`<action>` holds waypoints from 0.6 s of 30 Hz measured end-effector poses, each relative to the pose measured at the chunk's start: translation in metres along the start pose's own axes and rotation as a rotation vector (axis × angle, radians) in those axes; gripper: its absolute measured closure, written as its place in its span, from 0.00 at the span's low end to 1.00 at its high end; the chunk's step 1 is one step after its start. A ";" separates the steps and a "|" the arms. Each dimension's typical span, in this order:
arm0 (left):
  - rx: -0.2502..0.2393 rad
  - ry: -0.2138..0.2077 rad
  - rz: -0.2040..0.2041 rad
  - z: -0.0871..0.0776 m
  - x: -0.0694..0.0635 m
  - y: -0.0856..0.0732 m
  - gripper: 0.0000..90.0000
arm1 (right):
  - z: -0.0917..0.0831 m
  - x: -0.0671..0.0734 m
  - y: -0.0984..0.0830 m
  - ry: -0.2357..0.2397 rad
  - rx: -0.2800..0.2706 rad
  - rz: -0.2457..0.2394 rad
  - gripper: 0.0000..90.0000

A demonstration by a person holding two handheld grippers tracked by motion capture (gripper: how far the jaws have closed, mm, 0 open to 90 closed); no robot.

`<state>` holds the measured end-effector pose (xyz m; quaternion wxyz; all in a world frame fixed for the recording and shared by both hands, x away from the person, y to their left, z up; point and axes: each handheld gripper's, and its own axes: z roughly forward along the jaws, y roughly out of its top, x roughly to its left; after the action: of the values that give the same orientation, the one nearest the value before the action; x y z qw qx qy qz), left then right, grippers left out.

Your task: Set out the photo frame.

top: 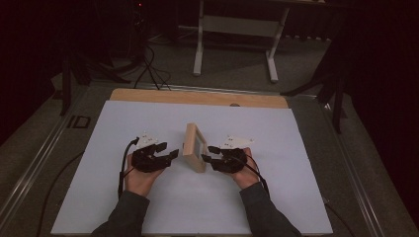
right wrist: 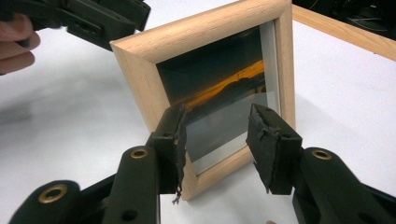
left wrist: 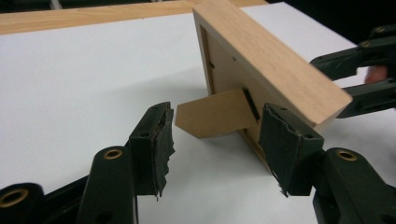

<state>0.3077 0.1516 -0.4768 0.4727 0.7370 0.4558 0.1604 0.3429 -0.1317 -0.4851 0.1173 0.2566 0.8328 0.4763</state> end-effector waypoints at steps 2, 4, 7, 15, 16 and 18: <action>-0.008 -0.005 -0.002 -0.002 -0.001 0.001 0.48 | 0.000 -0.001 0.000 -0.002 -0.003 0.000 0.63; -0.013 -0.008 -0.003 -0.003 -0.001 0.003 0.48 | 0.000 -0.001 0.000 -0.006 -0.004 0.000 0.62; -0.022 -0.019 -0.010 -0.005 -0.003 0.004 0.47 | -0.001 -0.001 0.000 -0.006 -0.005 0.001 0.62; -0.035 -0.046 0.003 -0.007 -0.009 0.009 0.43 | -0.002 -0.004 0.000 -0.015 -0.007 0.010 0.61; -0.037 -0.048 0.007 -0.007 -0.010 0.009 0.43 | -0.003 -0.004 0.000 -0.017 -0.008 0.011 0.61; -0.038 -0.055 0.010 -0.006 -0.012 0.010 0.42 | -0.003 -0.005 0.000 -0.020 -0.010 0.013 0.61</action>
<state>0.3022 0.1436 -0.4625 0.4981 0.7342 0.4359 0.1511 0.3455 -0.1366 -0.4838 0.1236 0.2660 0.8275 0.4787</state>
